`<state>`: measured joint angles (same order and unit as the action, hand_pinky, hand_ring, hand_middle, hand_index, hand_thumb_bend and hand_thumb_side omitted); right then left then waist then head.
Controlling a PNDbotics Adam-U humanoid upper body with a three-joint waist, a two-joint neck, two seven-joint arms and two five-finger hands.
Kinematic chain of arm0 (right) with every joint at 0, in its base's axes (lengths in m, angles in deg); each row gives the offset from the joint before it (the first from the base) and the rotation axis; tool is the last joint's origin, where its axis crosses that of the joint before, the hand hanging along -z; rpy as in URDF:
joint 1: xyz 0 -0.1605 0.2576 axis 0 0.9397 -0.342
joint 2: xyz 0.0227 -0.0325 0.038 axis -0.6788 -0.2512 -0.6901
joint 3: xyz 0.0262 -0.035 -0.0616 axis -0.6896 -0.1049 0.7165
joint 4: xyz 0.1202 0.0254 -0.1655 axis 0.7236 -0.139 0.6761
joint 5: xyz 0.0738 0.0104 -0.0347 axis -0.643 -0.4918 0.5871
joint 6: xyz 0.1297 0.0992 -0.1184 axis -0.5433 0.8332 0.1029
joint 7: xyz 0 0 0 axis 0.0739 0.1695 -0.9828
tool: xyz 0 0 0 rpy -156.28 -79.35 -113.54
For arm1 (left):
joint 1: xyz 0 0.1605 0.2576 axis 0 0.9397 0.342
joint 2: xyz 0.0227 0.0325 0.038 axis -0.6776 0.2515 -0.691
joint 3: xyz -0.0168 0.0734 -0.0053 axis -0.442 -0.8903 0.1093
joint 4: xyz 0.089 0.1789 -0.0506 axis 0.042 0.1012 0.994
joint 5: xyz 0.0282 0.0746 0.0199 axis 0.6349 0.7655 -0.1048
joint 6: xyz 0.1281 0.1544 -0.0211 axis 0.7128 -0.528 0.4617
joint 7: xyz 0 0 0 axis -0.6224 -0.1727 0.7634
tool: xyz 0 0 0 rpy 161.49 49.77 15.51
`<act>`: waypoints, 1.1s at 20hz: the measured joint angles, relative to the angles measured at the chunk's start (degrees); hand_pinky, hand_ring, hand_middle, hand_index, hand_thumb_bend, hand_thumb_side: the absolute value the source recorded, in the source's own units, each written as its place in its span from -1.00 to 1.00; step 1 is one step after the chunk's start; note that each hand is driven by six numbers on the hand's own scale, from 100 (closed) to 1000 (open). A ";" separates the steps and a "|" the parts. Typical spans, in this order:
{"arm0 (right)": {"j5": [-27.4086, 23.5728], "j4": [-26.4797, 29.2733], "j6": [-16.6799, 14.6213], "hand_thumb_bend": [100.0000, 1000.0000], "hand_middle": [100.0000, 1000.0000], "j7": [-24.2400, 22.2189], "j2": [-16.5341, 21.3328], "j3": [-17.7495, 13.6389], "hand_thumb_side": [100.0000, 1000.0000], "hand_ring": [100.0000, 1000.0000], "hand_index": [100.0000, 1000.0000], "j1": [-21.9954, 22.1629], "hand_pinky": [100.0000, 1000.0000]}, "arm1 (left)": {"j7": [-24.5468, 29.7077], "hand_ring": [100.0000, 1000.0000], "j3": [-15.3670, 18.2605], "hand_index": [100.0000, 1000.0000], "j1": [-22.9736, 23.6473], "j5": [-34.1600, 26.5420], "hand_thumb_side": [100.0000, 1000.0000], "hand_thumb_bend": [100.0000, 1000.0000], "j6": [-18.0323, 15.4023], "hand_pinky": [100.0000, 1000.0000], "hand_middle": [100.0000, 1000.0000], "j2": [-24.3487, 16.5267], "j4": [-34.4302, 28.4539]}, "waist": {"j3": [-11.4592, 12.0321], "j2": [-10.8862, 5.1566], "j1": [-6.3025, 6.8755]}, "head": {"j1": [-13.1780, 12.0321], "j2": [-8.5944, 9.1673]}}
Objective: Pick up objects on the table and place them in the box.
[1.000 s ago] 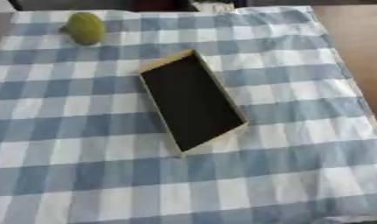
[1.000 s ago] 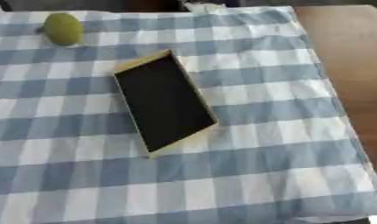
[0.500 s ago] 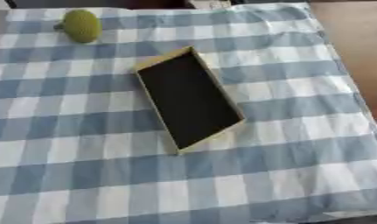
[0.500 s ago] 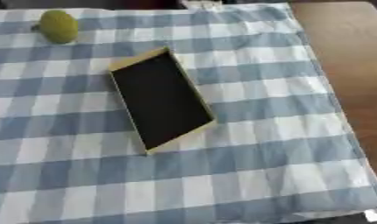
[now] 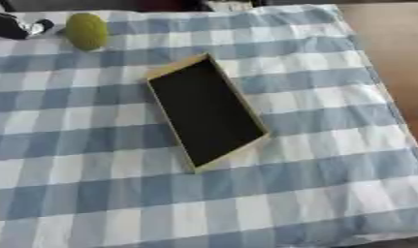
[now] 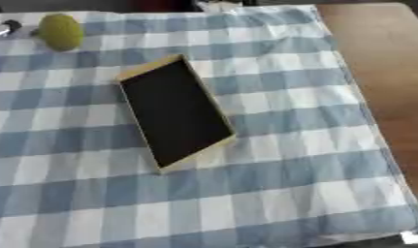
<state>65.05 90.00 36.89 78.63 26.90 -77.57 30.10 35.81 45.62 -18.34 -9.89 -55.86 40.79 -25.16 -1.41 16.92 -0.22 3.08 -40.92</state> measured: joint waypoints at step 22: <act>-0.17 0.00 -0.22 -1.00 0.16 -0.73 -0.02 0.37 0.16 0.22 0.28 -1.51 0.54 | 8.55 0.73 1.73 0.91 -2.48 3.16 -1.00 -0.23 4.98 0.74 0.71 3.44 0.88 | -2.21 2.20 0.52 | -0.33 2.28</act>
<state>64.88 90.00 36.67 77.90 26.88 -77.21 28.59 44.36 47.36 -20.82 -6.73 -50.87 44.23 -24.28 -3.62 19.12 0.30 2.75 -38.64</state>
